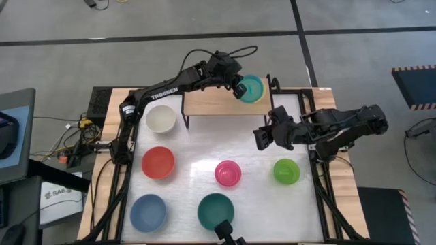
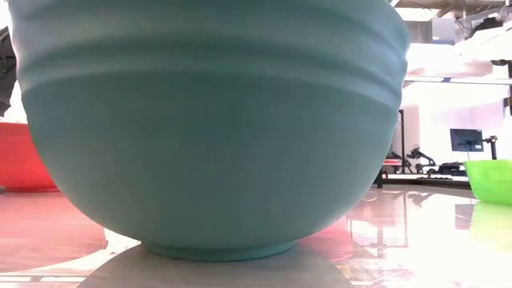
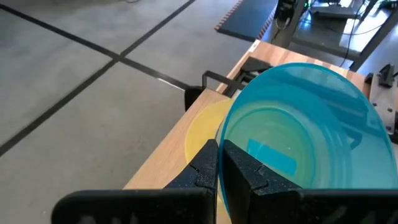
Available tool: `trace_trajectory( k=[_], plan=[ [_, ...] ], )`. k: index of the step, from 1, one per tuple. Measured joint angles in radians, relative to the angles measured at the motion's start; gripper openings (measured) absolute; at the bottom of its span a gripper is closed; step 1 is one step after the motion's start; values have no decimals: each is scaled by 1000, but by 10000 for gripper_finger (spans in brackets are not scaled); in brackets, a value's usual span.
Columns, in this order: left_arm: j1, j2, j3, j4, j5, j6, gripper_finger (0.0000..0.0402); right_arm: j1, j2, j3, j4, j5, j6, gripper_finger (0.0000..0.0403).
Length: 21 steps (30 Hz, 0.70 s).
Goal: Place and stack bowls onto a shelf
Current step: Stack the light blue bowl on top of the yellow bowl on the shelf
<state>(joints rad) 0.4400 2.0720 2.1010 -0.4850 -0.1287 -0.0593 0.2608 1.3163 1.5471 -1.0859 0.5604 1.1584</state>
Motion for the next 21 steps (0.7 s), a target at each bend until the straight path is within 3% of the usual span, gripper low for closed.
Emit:
trace_trajectory(
  k=[9,21],
  plan=[
    [32,0,0,25,16,-12,0,-33,0,0,-6,-12,-12,164],
    [21,7,-42,223,6,-78,0,-13,0,0,-40,-12,-11,164]
  ],
)
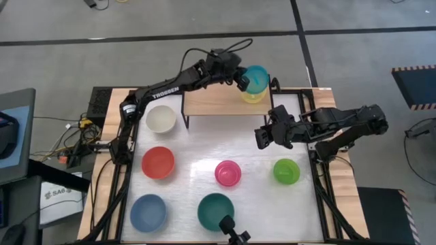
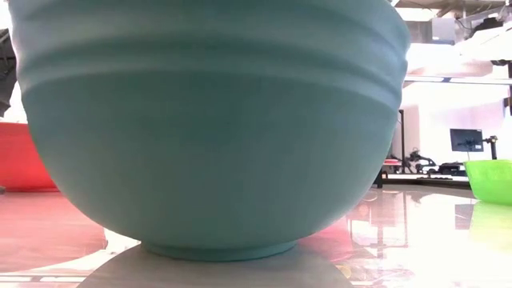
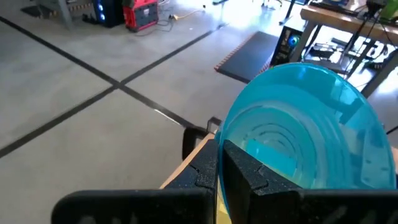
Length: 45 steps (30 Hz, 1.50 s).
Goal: Place and stack bowls onto a shelf
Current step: Stack the light blue bowl on top of the yellow bowl on the shelf, then stack the green bowl on top of the light blue bowl on the shelf
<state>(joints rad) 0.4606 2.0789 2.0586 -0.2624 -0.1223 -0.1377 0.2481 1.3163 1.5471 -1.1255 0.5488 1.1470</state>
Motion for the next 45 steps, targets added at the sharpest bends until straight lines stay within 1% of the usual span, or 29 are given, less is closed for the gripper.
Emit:
trace_trajectory(
  k=[3,5,7,10,12,17,20,22,24,27,29,32,35,37,40,45],
  plan=[
    [-1,0,0,5,-10,-15,0,-1,0,0,-2,0,-1,164],
    [-1,24,2,58,-47,-40,0,-5,0,0,-6,0,-1,164],
    [0,39,-2,79,-67,-101,0,-15,0,0,-11,0,-3,164],
    [1,72,6,114,-64,-163,0,-32,0,0,-18,0,-7,164],
    [-1,71,7,76,-39,-158,0,-35,0,0,-21,-2,-2,164],
    [-11,68,3,-56,-37,-76,0,-8,-2,0,-33,-13,11,164],
    [-5,69,2,-81,6,-59,3,7,-3,0,-32,-13,15,164],
    [-2,68,3,-88,4,-60,14,9,-3,0,-34,-13,18,164],
    [4,68,3,-100,4,-60,33,7,-3,0,-34,-13,19,164],
    [16,68,3,-111,17,-83,74,5,-3,0,-34,-13,20,164],
    [26,59,3,-139,59,-107,106,5,-3,0,-39,-12,20,164],
    [35,36,3,-173,112,-144,151,17,-3,0,-112,-12,30,164],
    [35,-9,3,-203,104,-118,177,28,-3,-1,-196,-20,53,164],
    [24,-47,3,-236,82,-82,183,38,-5,-20,-202,-34,61,164],
    [-7,-98,3,-276,34,-33,180,50,-4,-76,-211,-48,70,164],
    [-60,-165,-12,-267,-21,18,161,61,-26,-229,-218,-159,142,164]
  ],
)
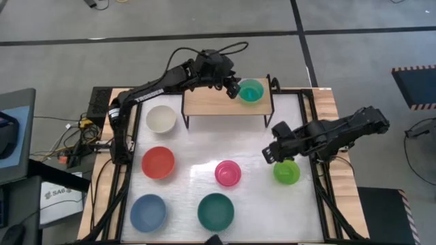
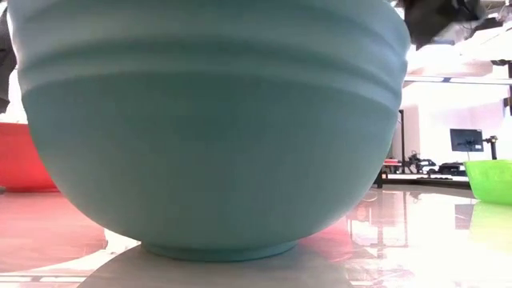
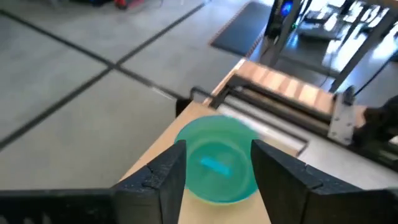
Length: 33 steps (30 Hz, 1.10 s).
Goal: Place and stack bowls onto a shelf
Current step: Stack the green bowl on top of the light blue bowl on the shelf
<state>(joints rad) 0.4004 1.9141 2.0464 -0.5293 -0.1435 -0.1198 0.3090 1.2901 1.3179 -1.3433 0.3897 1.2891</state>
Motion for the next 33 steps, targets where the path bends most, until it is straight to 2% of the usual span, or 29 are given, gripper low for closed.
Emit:
trace_trajectory(
  k=[6,12,17,20,26,33],
  plan=[
    [-46,-83,-177,23,-3,-50,139,21,-18,-187,148,-129,60,164],
    [-121,-238,-495,151,30,-150,132,45,-18,-336,170,-232,117,164],
    [-190,-407,-750,285,-13,-235,132,84,-18,-459,178,-338,187,164],
    [-223,-489,-863,323,-51,-283,132,98,-17,-516,170,-359,208,164],
    [-295,-556,-991,339,-108,-375,132,75,-8,-573,129,-330,173,164],
    [-387,-554,-1004,360,-183,-423,132,42,-1,-612,127,-310,101,164]
  ],
)
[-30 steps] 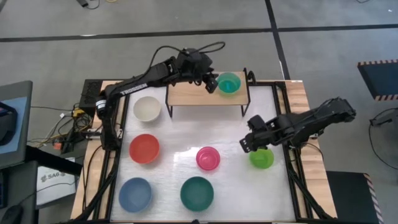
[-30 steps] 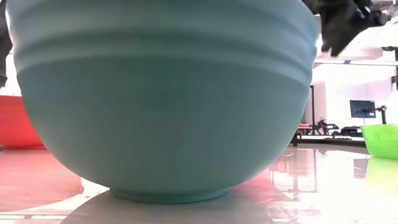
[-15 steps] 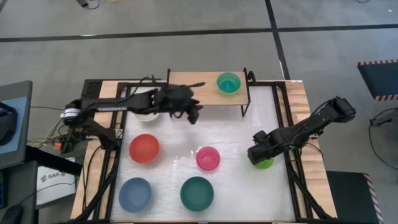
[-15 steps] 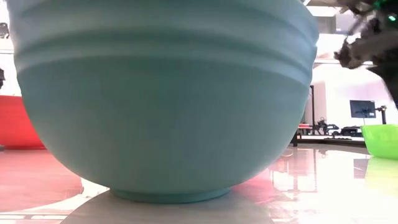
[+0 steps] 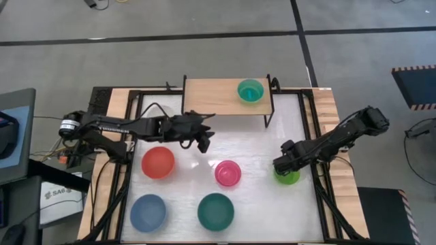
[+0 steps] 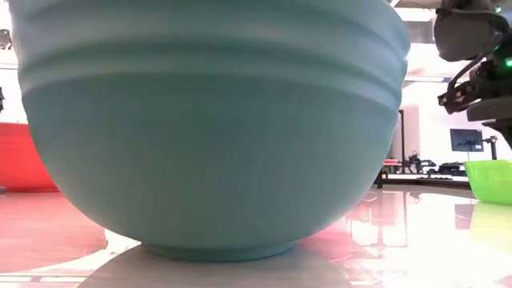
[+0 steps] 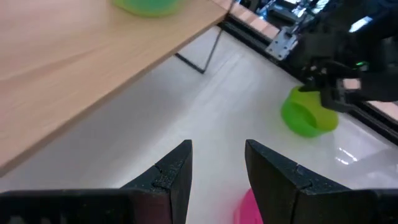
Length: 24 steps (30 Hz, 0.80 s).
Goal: Place and stack bowls onto a shelf
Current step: Stack the green bowl on top of the light blue bowl on the shelf
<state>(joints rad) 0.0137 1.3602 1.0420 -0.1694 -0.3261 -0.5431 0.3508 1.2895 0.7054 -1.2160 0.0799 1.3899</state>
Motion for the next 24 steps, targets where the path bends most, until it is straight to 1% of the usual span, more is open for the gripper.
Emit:
trace_trajectory(
  k=[2,6,9,12,17,20,24],
  plan=[
    [-16,0,0,7,-20,0,132,0,0,-1,2,-1,-7,164],
    [-17,0,0,4,-22,5,131,0,8,-1,4,-3,-14,157],
    [-17,0,0,4,-23,5,128,1,8,-1,14,-3,-5,139],
    [-17,1,0,4,-22,-3,121,1,8,-1,49,-6,12,110],
    [-31,1,0,3,-3,-19,110,1,7,-29,186,-20,37,66],
    [-45,-1,0,1,-2,-16,104,1,4,-33,292,-23,49,48],
    [-63,-29,0,-19,-2,-14,97,6,5,-8,357,-14,57,26]
  ],
)
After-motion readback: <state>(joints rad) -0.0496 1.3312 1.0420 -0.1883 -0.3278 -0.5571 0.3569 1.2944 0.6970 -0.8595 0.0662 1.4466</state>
